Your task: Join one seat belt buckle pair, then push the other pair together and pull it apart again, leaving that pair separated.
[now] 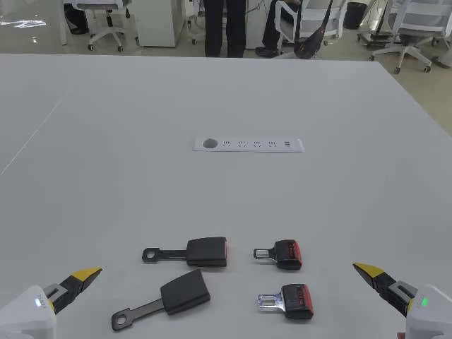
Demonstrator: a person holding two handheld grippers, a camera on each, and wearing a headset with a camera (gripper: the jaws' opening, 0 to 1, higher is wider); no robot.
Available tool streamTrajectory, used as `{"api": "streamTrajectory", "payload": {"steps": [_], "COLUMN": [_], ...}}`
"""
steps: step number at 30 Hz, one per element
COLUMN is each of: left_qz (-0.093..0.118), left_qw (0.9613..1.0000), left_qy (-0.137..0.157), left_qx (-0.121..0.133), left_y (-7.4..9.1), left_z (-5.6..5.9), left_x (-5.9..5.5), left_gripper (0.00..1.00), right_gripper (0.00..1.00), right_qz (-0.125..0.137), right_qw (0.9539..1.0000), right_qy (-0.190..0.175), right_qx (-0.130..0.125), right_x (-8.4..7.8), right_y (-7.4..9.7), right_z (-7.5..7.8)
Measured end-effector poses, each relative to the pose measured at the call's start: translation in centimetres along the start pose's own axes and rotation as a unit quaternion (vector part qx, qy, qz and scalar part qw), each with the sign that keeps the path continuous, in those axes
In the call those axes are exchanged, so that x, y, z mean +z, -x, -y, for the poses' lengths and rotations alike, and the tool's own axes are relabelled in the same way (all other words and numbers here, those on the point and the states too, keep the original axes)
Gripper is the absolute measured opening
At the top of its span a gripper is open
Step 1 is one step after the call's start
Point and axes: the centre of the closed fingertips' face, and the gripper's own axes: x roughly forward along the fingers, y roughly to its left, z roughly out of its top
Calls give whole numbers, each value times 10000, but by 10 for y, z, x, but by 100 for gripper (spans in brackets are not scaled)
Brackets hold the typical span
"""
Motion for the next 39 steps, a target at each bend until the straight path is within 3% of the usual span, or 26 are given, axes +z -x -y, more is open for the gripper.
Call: {"api": "streamTrajectory", "payload": {"steps": [10,26,34,39], "left_qz": [-11,10,48,58], "left_qw": [10000,10000,10000,10000], "left_qy": [-7,-12,-35,-36], "left_qx": [-18,-16,5,10], "left_y": [0,-2,-1,-1], "left_z": [-6,0,-8,-5], "left_x": [-8,-2,-6,-2], "left_gripper": [98,98,99,99], "right_gripper": [99,99,99,99], "right_qz": [-3,5,-6,-3], "right_qw": [10000,10000,10000,10000], "right_qy": [0,-22,-29,-38], "right_qx": [-8,-28,-21,-27], "right_x": [1,-1,-1,-1], "right_y": [0,1,1,2], "right_z": [-1,0,-1,-1]}}
